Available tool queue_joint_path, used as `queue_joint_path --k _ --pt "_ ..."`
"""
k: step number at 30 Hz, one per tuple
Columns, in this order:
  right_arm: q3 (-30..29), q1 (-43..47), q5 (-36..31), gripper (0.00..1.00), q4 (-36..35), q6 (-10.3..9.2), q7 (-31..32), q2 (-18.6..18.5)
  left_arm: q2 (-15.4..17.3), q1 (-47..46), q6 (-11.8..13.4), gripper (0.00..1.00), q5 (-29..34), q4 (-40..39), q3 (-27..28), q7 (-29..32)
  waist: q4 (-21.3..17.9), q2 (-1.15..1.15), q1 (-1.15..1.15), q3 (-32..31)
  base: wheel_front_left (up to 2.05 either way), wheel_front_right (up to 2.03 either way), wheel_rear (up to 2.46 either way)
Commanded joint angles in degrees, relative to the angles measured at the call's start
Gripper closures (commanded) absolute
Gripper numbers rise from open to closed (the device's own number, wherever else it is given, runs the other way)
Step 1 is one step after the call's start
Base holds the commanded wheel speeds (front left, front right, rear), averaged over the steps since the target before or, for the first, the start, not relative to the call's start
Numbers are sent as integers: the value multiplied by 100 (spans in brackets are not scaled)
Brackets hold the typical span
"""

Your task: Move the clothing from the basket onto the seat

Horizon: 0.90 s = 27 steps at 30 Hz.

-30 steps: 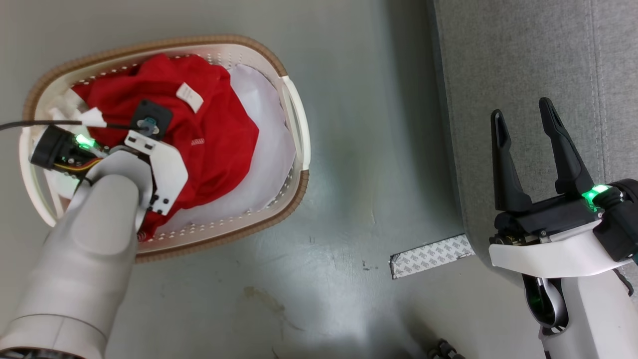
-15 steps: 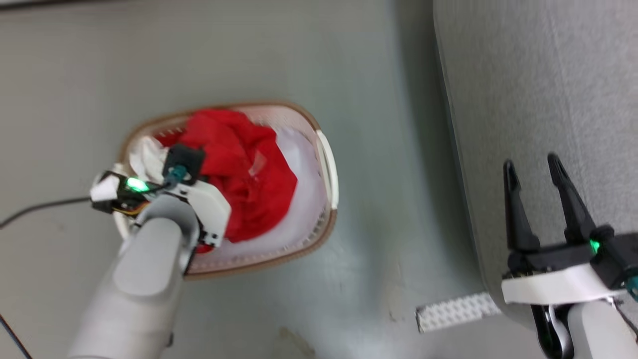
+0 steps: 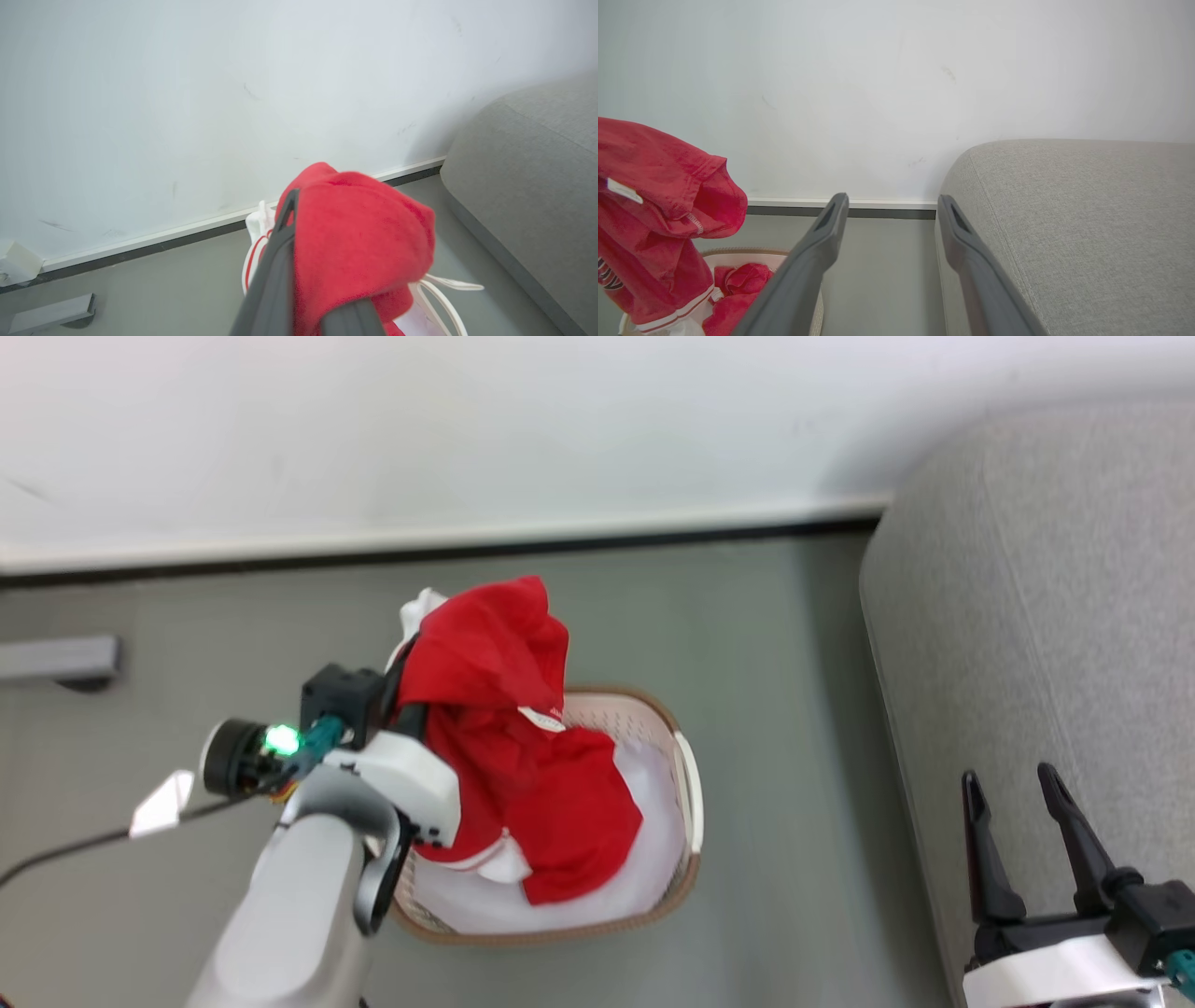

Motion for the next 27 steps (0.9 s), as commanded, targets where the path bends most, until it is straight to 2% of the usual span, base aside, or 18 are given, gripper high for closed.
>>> queue_joint_path --k 1,7,15,22,27 --pt "-30 135 2 0 17 -14 3 -54 46 264 38 100 -97 -298 38 64 208 0 2 -478 0 0 0" --pt "-46 435 15 0 84 -14 4 -129 183 1122 164 100 -294 -1430 172 324 252 0 2 -1005 0 0 0" --pt "-81 954 93 0 89 -14 4 -284 383 2199 314 100 -554 -2330 347 641 317 0 2 -1638 0 0 0" --pt "-118 1091 108 0 -48 -14 4 -345 511 2526 396 100 -584 -2921 381 905 377 0 2 -1741 0 0 0" --pt "61 1029 145 0 -73 -13 4 -375 520 2588 346 100 -664 -3097 341 1016 373 0 2 -1746 0 0 0"
